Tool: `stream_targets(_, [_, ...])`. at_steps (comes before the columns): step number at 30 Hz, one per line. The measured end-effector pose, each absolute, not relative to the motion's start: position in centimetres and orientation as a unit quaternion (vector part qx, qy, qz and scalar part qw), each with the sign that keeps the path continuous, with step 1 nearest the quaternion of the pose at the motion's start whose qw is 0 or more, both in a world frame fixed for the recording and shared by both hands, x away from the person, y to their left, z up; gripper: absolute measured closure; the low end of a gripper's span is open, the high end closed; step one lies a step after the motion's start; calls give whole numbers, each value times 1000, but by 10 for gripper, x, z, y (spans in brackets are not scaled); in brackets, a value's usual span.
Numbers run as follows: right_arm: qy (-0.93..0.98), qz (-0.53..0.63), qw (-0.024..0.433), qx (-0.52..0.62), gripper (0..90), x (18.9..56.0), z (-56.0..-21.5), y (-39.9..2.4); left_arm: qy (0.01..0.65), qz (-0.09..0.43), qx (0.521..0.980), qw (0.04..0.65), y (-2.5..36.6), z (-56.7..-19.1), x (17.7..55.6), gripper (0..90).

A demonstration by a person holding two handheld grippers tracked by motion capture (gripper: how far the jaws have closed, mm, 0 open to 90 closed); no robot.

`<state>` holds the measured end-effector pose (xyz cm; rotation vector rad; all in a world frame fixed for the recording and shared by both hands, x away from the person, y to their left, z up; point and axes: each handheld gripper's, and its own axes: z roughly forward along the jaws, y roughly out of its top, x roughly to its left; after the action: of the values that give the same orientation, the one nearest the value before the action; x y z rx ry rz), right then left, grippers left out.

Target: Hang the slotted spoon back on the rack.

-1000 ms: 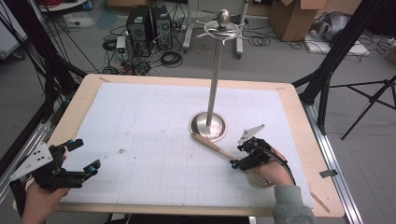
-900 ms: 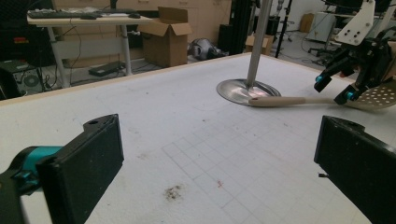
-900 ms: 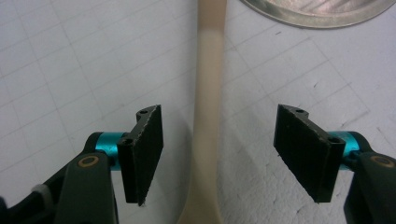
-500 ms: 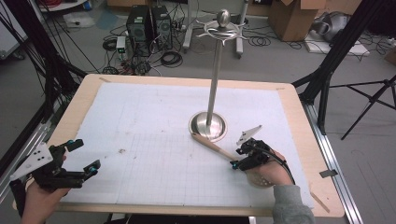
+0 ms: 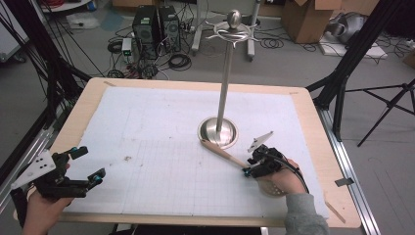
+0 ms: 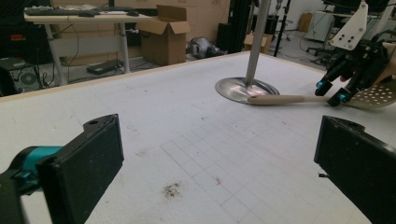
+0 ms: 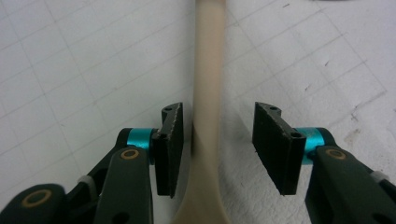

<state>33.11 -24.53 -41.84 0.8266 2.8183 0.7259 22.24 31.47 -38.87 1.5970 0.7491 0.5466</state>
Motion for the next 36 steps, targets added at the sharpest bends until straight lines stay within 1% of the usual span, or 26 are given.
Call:
stream_targets(3, [929,241,58,274,599,331,-418,-246,324,236,690,603,314,-389,222,17])
stream_targets(6, [930,241,57,271,634,331,-418,-245,324,236,689,603,315,-389,222,17])
stream_targets(9, [931,241,55,269,649,331,-418,-245,324,236,690,603,315,-389,222,18])
stream_targets(11, [931,243,53,269,695,330,-418,-245,325,236,688,604,315,-389,222,18])
stream_targets(12, [931,243,53,269,695,330,-418,-245,325,236,688,604,315,-389,222,17])
stream_targets(13, [931,244,48,268,758,330,-418,-245,326,235,688,604,315,-389,222,17])
stream_targets(25, [919,259,37,293,781,330,-419,-249,323,229,693,602,314,-389,222,17])
stream_targets(31, [922,255,48,286,783,328,-419,-247,323,227,694,602,314,-389,222,18])
stream_targets(36, [919,264,48,287,783,327,-416,-249,323,229,691,604,315,-388,221,17])
